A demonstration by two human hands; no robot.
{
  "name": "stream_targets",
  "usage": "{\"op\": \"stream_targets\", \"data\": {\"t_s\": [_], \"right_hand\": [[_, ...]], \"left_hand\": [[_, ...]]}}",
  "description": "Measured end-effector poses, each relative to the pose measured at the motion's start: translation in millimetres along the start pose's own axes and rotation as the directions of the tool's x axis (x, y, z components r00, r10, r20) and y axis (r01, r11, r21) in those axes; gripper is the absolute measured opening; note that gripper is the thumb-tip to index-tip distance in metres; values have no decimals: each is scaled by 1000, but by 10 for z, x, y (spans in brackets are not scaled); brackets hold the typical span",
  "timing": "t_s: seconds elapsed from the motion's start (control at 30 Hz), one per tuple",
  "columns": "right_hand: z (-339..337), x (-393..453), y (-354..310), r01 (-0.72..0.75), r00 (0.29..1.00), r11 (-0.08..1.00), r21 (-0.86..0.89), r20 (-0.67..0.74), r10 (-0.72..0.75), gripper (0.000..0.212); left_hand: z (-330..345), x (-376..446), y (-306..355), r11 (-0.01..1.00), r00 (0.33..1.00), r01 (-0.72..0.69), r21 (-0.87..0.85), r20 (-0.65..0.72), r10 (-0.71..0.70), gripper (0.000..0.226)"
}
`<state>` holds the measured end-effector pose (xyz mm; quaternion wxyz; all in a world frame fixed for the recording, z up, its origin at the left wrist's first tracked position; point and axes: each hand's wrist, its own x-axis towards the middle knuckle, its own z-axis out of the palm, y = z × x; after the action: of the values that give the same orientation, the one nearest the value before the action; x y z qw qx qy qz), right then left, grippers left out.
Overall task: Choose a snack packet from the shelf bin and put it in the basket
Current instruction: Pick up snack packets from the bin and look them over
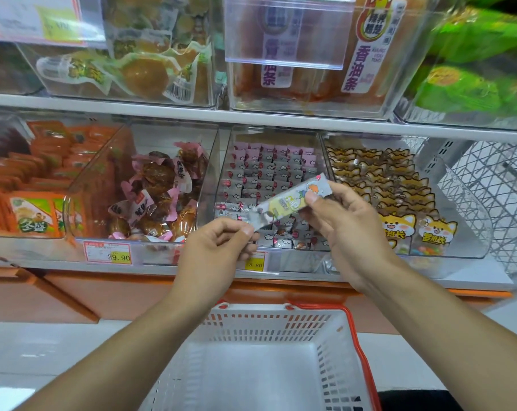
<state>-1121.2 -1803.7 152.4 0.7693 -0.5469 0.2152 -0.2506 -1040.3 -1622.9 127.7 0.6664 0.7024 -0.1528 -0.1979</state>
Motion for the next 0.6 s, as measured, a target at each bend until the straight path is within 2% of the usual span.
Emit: {"op": "stream_targets", "data": {"t_s": [0.07, 0.1, 0.2, 0.3, 0.4, 0.5, 0.6], "right_hand": [[5, 61, -8, 109, 993, 987, -119, -29, -113, 23], [3, 91, -9, 158, 986, 967, -200, -26, -167, 24], [28, 160, 28, 266, 962, 890, -371, 48, -267, 25], [44, 195, 124, 342, 939, 782, -520, 157, -306, 24], [42, 215, 176, 447, 892, 542, -711, 312, -326, 23], [65, 235, 215, 518, 851, 333, -788, 435, -295, 23], [83, 289, 303, 539, 835, -12, -842, 537, -121, 24]], "left_hand": [[-28, -23, -41, 965, 990, -122, 233, -36, 133, 5], [-38, -40, -53, 919, 983, -166, 357, -17, 184, 8], [-43, -77, -108, 665, 945, -312, 679, 146, 294, 44], [-34, -85, -182, 428, 916, -393, 814, 304, 262, 71], [-29, -87, -244, 279, 895, -442, 852, 398, 202, 73], [-31, -92, -247, 277, 890, -454, 847, 416, 188, 72], [-33, -95, -250, 285, 886, -461, 840, 418, 201, 73]]}}
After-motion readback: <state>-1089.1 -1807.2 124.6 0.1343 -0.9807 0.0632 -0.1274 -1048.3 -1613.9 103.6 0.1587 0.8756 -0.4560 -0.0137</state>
